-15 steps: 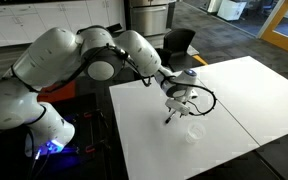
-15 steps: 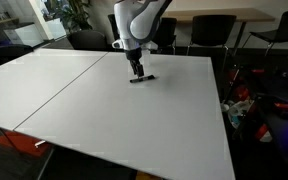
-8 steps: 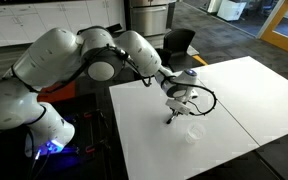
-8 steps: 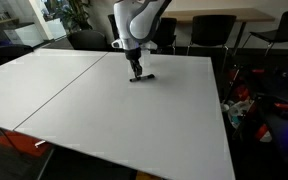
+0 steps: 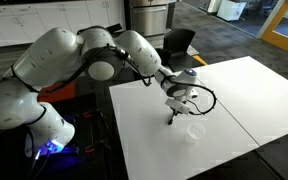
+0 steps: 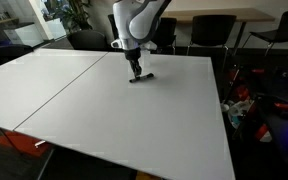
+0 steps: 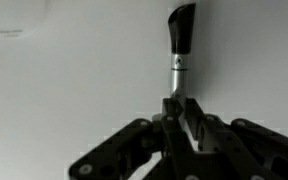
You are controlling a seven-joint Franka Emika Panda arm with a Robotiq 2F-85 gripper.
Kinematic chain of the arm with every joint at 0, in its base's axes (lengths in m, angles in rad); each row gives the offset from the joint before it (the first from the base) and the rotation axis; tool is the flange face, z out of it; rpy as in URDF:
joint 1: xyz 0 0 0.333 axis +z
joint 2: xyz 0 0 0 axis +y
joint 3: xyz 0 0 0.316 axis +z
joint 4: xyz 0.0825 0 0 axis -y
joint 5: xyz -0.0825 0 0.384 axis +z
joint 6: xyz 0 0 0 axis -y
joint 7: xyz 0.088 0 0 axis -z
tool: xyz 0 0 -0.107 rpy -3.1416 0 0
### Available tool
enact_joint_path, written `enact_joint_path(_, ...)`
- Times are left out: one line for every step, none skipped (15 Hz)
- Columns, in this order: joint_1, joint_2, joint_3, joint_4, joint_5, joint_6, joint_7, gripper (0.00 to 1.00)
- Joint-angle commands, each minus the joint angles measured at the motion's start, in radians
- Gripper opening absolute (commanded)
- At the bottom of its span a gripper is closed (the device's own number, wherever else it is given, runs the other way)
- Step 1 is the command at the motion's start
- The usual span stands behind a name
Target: Move the cup to the right, put the marker in the cup and then remove it and put it back on the table
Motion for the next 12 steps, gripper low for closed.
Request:
enact_joint_path(0.032, -0.054, -0.003, -0.055, -0.023, 0.023, 0.096, 0.04)
enact_joint_path(0.040, -0.070, -0.002, -0.072, -0.024, 0.029, 0.119, 0.04)
enact_joint_path(0.053, -0.096, -0.004, -0.097, -0.029, 0.033, 0.147, 0.04)
enact_joint_path(0.064, -0.115, -0.007, -0.114, -0.035, 0.032, 0.173, 0.04)
enact_joint_path(0.081, -0.144, -0.015, -0.139, -0.045, 0.028, 0.209, 0.04)
enact_joint_path(0.097, -0.168, -0.023, -0.159, -0.060, 0.026, 0.235, 0.04)
enact_joint_path(0.121, -0.201, -0.038, -0.180, -0.088, -0.004, 0.265, 0.04)
enact_joint_path(0.146, -0.223, -0.060, -0.188, -0.124, -0.034, 0.302, 0.04)
enact_joint_path(0.165, -0.250, -0.073, -0.197, -0.157, -0.085, 0.323, 0.04)
enact_joint_path(0.180, -0.269, -0.085, -0.201, -0.189, -0.133, 0.341, 0.04)
enact_joint_path(0.190, -0.289, -0.091, -0.205, -0.217, -0.190, 0.345, 0.04)
enact_joint_path(0.198, -0.308, -0.094, -0.206, -0.243, -0.252, 0.345, 0.04)
